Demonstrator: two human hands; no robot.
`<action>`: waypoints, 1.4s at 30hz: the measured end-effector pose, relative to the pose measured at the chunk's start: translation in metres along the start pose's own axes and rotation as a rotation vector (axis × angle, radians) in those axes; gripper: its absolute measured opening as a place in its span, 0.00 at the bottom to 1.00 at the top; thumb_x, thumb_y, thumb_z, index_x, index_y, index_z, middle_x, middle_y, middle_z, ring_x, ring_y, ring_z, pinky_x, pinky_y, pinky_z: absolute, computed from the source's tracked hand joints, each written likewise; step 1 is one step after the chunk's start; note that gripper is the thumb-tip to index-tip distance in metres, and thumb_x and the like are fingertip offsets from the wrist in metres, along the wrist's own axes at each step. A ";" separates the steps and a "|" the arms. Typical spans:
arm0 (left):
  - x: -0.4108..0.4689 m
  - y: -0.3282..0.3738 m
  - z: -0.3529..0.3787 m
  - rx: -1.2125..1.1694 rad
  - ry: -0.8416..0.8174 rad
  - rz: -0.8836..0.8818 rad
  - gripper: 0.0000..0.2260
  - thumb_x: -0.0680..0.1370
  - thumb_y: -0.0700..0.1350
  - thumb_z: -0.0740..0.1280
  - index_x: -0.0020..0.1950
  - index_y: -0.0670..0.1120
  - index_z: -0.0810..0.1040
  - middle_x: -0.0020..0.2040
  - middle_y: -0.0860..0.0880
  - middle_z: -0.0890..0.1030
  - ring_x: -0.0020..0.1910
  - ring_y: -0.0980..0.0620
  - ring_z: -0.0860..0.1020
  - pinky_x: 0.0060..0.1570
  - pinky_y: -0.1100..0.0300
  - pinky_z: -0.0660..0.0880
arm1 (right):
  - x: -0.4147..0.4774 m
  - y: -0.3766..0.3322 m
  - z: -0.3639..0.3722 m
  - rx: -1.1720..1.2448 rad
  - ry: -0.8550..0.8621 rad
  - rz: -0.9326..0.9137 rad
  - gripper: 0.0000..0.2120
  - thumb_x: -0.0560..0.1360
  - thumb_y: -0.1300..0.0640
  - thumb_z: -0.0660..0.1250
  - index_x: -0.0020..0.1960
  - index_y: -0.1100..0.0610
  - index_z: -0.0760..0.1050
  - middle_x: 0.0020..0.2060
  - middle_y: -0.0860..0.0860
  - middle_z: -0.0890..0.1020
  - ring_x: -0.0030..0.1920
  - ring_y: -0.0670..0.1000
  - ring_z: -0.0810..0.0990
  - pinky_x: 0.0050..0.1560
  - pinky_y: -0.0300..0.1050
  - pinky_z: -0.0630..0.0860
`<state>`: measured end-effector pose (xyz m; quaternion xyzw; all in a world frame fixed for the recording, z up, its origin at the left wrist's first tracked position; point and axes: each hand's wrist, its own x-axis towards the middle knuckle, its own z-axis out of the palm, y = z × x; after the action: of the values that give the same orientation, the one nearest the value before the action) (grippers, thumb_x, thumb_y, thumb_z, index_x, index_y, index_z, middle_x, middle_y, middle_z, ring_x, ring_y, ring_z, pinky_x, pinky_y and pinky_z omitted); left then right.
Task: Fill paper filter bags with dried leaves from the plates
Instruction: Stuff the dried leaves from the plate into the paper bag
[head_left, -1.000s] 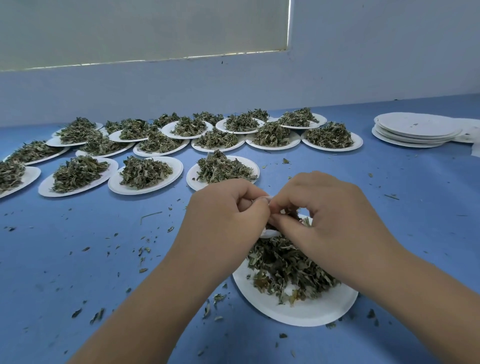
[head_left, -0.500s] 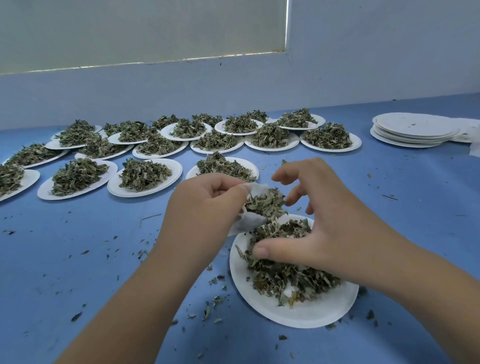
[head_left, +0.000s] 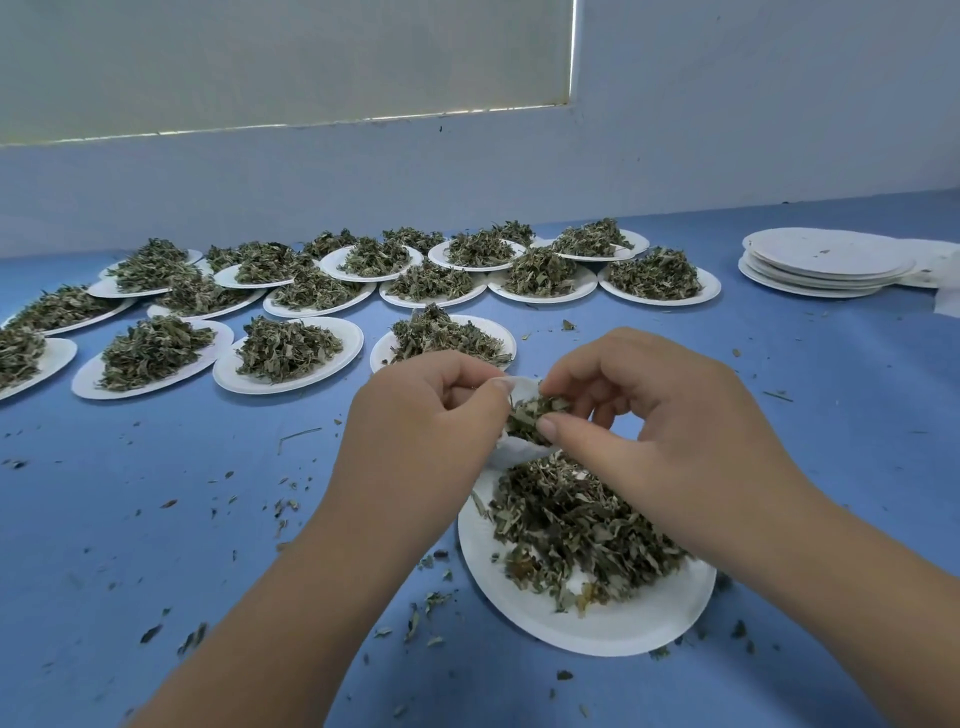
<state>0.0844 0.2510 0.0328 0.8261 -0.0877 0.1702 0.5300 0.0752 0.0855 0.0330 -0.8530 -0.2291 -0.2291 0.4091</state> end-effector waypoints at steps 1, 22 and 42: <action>-0.001 0.000 0.001 0.004 -0.003 0.006 0.08 0.75 0.43 0.69 0.37 0.51 0.82 0.21 0.57 0.70 0.20 0.61 0.65 0.23 0.73 0.60 | -0.001 0.000 0.001 -0.020 0.008 -0.026 0.09 0.68 0.59 0.75 0.44 0.47 0.78 0.36 0.40 0.77 0.41 0.41 0.77 0.43 0.27 0.70; -0.004 0.006 0.003 -0.100 0.011 0.008 0.08 0.74 0.42 0.70 0.37 0.52 0.84 0.25 0.54 0.77 0.23 0.62 0.71 0.24 0.72 0.66 | 0.000 0.000 0.004 -0.309 -0.372 -0.307 0.20 0.79 0.41 0.56 0.43 0.52 0.81 0.44 0.42 0.81 0.44 0.48 0.72 0.49 0.44 0.69; -0.005 0.001 -0.003 0.104 0.064 0.146 0.08 0.74 0.44 0.68 0.37 0.54 0.81 0.29 0.49 0.74 0.24 0.59 0.67 0.24 0.72 0.63 | 0.010 0.020 -0.053 -0.331 -0.771 0.265 0.23 0.63 0.34 0.73 0.55 0.28 0.69 0.51 0.29 0.72 0.47 0.31 0.72 0.43 0.35 0.69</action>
<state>0.0787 0.2534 0.0329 0.8382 -0.1215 0.2391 0.4749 0.0840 0.0337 0.0560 -0.9522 -0.2139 0.1268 0.1773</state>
